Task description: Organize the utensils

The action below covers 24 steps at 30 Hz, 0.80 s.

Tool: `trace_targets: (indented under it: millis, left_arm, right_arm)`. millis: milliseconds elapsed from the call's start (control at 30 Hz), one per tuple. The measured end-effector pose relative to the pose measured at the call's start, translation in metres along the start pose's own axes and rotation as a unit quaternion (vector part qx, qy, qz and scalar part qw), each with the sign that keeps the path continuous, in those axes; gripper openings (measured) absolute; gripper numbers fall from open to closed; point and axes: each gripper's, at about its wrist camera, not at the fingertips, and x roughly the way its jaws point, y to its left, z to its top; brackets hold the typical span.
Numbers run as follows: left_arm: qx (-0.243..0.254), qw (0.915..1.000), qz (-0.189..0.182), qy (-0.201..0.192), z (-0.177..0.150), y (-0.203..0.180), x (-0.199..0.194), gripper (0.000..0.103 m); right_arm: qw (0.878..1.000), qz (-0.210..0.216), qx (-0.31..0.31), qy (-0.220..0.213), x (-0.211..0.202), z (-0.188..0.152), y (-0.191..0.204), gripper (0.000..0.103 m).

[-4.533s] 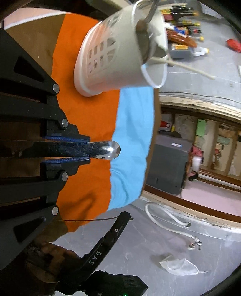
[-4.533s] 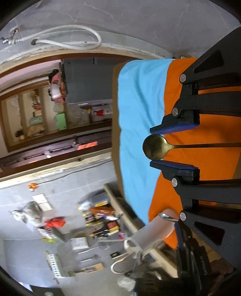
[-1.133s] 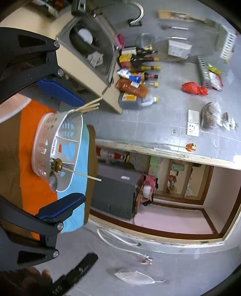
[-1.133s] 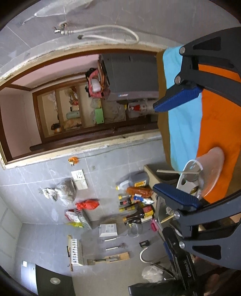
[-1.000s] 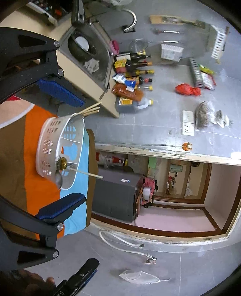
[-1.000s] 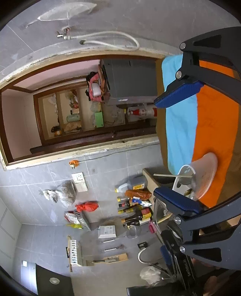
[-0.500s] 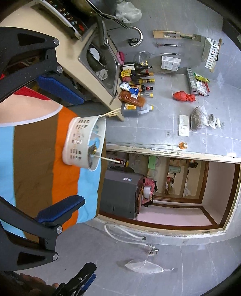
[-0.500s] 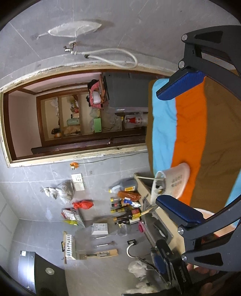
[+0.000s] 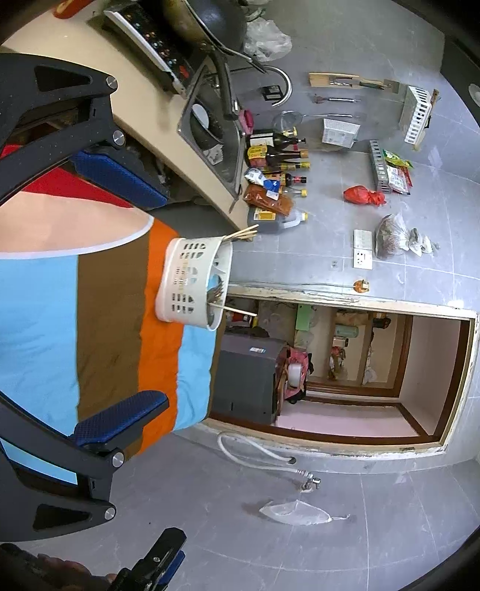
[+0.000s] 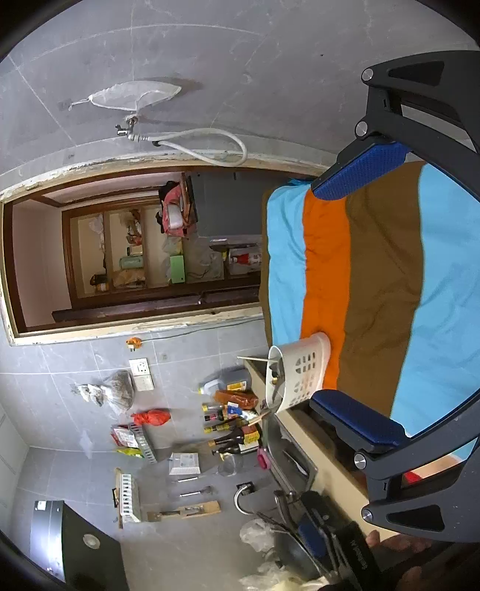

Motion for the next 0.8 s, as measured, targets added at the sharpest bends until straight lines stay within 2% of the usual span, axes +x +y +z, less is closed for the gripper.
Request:
trace_targets:
  millis: [300, 800]
  left_arm:
    - [0.003, 1.0, -0.006, -0.004, -0.008, 0.001, -0.017, 0.097]
    - [-0.004, 0.9999, -0.009, -0.008, -0.005, 0.007, -0.02, 0.097]
  right_arm:
    - [1.0, -0.012, 0.0, 0.001, -0.024, -0.014, 0.01, 0.103]
    - [1.0, -0.014, -0.005, -0.002, -0.028, -0.015, 0.014, 0.103]
